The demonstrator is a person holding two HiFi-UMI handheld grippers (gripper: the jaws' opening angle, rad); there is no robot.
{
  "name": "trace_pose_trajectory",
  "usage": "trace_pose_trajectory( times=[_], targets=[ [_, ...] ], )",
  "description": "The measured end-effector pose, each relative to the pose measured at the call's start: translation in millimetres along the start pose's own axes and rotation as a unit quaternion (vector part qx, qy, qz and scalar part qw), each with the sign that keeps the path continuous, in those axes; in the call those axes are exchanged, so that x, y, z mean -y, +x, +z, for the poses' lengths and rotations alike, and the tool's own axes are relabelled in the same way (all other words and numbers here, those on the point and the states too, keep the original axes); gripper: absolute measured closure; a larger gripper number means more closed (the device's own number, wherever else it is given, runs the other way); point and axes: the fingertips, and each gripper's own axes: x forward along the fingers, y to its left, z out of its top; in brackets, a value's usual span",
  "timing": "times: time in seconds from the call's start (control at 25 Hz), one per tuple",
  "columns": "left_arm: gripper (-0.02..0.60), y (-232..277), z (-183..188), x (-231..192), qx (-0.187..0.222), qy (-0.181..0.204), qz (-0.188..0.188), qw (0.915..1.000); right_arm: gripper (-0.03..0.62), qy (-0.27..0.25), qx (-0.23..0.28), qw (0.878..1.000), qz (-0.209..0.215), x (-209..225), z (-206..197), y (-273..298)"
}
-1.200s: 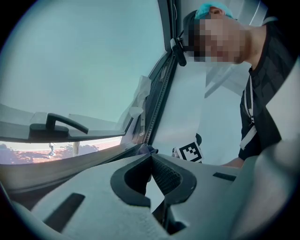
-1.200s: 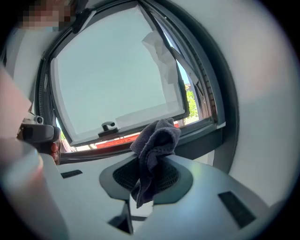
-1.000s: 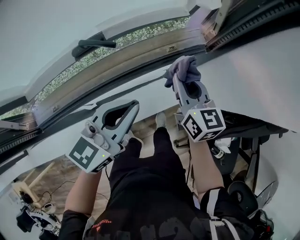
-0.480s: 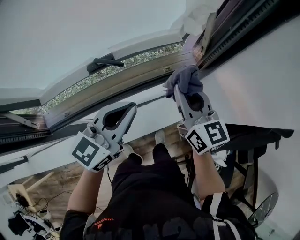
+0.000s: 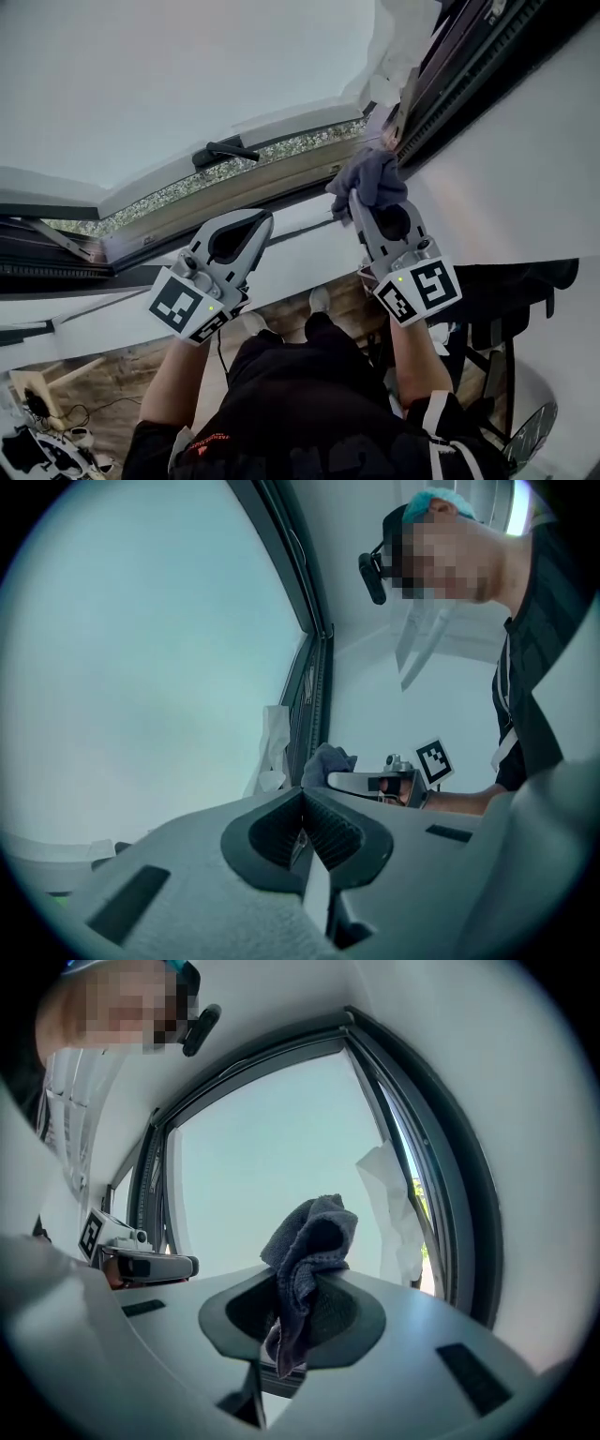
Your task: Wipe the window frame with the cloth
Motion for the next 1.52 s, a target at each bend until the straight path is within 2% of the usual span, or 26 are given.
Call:
trace_pose_trajectory(
  times=[0.48, 1.52],
  targets=[
    [0.561, -1, 22, 9, 0.016, 0.015, -0.002, 0.9998, 0.539, -0.025, 0.019, 0.999, 0.016, -16, 30, -8],
    [0.561, 12, 24, 16, 0.02, 0.014, -0.002, 0.9997, 0.539, -0.027, 0.014, 0.999, 0.028, -13, 33, -9]
  ],
)
